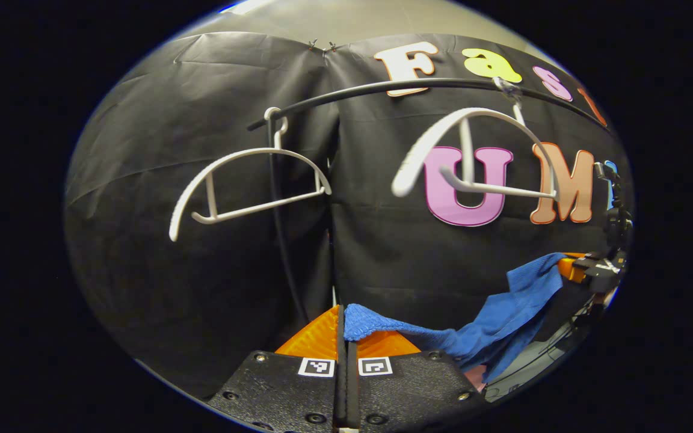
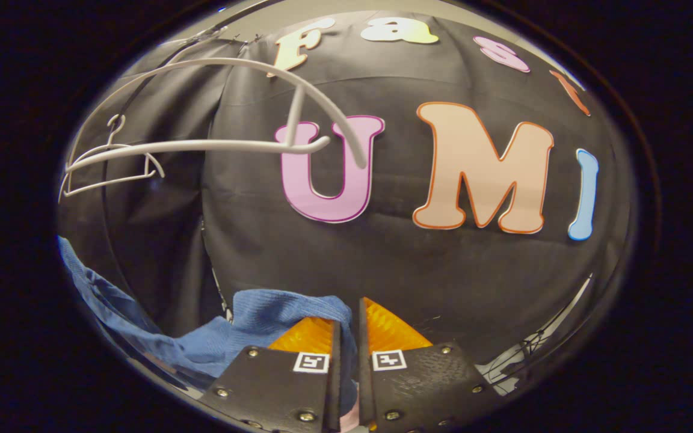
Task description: Grasp the clothes on the hanger with both hands and then place them into the laundry hamper below.
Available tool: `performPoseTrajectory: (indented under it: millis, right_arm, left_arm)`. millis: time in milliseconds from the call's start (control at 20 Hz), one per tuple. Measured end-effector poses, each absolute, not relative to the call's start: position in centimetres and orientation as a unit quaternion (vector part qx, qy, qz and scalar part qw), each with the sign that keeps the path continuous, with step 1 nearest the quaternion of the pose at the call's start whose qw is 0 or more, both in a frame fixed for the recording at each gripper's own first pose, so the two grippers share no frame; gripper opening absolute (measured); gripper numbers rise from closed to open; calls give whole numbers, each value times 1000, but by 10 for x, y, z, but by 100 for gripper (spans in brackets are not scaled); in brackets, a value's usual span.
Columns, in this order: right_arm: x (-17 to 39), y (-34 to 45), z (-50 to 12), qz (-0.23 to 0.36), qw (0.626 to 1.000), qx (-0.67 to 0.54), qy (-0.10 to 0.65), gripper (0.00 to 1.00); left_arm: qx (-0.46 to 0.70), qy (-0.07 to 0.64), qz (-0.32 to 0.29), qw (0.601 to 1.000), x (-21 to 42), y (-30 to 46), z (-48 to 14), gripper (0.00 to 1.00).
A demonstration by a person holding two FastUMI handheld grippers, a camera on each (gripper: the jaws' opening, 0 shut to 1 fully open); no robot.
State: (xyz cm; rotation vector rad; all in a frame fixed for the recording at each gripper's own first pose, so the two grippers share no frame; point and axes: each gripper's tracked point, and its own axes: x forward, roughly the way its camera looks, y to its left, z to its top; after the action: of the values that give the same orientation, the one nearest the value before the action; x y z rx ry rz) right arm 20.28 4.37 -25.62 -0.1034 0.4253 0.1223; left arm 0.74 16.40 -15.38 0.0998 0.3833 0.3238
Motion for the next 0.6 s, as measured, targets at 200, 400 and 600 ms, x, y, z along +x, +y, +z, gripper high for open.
performPoseTrajectory:
  millis: [200, 400, 600]
  right_arm:
    - [181, 60, -265, 82, 970, -56, 222, 12]
    - [166, 69, -262, 93, 969, -49, 223, 12]
    - [162, 69, -245, 93, 972, -46, 211, 12]
  left_arm:
    - [53, 201, 115, 971, 15, 122, -169, 0]
    - [39, 202, 69, 976, 30, 78, -176, 0]
    - [26, 193, 16, 981, 53, 32, -170, 0]
